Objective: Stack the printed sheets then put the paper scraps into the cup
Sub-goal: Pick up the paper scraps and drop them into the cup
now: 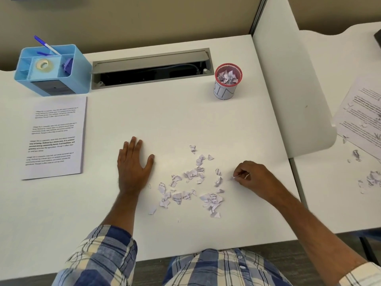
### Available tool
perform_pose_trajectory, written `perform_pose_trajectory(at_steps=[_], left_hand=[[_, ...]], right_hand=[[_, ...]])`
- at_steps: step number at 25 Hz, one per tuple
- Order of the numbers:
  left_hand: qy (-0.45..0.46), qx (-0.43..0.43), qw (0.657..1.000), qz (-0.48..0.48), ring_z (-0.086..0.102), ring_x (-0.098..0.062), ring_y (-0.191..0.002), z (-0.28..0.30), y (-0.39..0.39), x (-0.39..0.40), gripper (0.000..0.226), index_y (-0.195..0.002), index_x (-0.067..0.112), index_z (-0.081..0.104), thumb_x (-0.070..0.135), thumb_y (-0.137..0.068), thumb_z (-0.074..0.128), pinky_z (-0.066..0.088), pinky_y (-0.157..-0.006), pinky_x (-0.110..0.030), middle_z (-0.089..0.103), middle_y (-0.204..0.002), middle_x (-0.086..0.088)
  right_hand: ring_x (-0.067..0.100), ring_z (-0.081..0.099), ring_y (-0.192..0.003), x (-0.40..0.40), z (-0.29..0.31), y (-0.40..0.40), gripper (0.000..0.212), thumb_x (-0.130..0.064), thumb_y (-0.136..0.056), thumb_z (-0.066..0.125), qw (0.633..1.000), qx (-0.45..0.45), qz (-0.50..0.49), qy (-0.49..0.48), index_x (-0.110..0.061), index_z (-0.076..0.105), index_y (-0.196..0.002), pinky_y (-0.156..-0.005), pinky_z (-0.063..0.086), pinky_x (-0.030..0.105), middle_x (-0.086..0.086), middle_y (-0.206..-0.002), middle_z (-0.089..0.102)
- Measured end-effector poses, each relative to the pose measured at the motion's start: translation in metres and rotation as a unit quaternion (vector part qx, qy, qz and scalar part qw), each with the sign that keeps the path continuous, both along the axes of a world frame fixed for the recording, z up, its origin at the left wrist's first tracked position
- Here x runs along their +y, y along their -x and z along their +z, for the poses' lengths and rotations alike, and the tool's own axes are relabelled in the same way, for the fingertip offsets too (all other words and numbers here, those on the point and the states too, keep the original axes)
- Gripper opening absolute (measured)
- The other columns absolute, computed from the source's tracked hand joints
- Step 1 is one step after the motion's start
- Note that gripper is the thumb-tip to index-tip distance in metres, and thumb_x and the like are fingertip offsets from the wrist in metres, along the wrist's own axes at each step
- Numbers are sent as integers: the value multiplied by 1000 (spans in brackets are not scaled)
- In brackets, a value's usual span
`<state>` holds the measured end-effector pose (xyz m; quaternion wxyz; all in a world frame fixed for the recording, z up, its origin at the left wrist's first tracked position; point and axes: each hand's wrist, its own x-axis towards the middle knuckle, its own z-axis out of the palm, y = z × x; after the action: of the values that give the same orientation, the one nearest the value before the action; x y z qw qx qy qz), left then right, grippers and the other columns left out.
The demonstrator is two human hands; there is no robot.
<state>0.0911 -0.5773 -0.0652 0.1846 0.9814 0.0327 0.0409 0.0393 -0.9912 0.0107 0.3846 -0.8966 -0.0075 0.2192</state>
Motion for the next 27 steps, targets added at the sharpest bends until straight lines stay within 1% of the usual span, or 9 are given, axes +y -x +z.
perform_pose_trajectory(at_steps=[3,6,10,14,16,18,21,23,27], left_hand=[[-3,-2,1000,-1,22,-25,-160,1,0,0,69,-159,18,40,55,-100,48,19,-130,-45,31,-170,0],[-4,0,1000,-1,22,-25,-160,2,0,0,69,-159,18,40,55,-100,48,18,-130,-45,30,-171,0],[-5,4,1000,2,22,-25,-160,3,0,-1,70,-159,18,40,55,-100,47,19,-130,-45,30,-171,0],[-2,11,1000,2,20,-24,-160,5,0,-1,71,-159,19,39,57,-100,45,18,-130,-45,28,-171,1],[-1,10,1000,2,20,-24,-161,6,-1,-1,71,-159,19,39,57,-100,45,19,-130,-46,28,-171,1],[-2,13,1000,3,19,-23,-161,5,0,-1,71,-160,19,39,57,-100,46,19,-130,-47,28,-172,2],[-2,20,1000,6,17,-22,-161,6,-1,-1,71,-160,20,38,57,-100,46,18,-130,-46,26,-172,3],[-3,24,1000,6,17,-22,-161,6,-2,-2,71,-160,20,38,57,-100,46,18,-130,-46,26,-172,3],[-4,35,999,10,14,-20,-162,7,-2,-1,72,-161,20,36,57,-100,46,17,-130,-46,24,-173,4]], right_hand=[[4,59,-67,-5,11,-20,19,-5,-84,77,998,3,-59,-26,-22,71,-81,-64,43,12,-10,-76,68],[1,52,-60,-5,20,-53,16,-7,-84,78,994,-7,-84,-70,-21,71,-79,-64,43,22,-12,-68,68],[14,55,-62,-2,38,-129,10,-16,-85,79,982,-80,-123,-123,-17,70,-81,-62,46,33,9,-77,75],[8,55,-50,0,58,-215,7,-14,-84,76,966,-161,-174,-105,-12,70,-85,-57,51,32,-4,-62,65],[2,56,-50,2,65,-251,6,-9,-82,74,965,-182,-178,-61,-8,70,-88,-55,50,23,-6,-65,64],[4,58,-61,4,71,-279,10,-6,-80,73,971,-189,-143,17,-9,71,-89,-57,45,13,1,-78,68],[19,62,-85,10,70,-313,13,-6,-79,76,973,-161,-22,163,-10,74,-91,-69,47,23,9,-100,71],[30,64,-97,20,66,-327,12,-6,-81,76,958,-124,63,249,-10,76,-93,-75,48,32,11,-109,70],[44,65,-103,44,56,-338,20,-8,-88,69,918,-96,135,361,-1,74,-106,-80,49,38,24,-115,69]])
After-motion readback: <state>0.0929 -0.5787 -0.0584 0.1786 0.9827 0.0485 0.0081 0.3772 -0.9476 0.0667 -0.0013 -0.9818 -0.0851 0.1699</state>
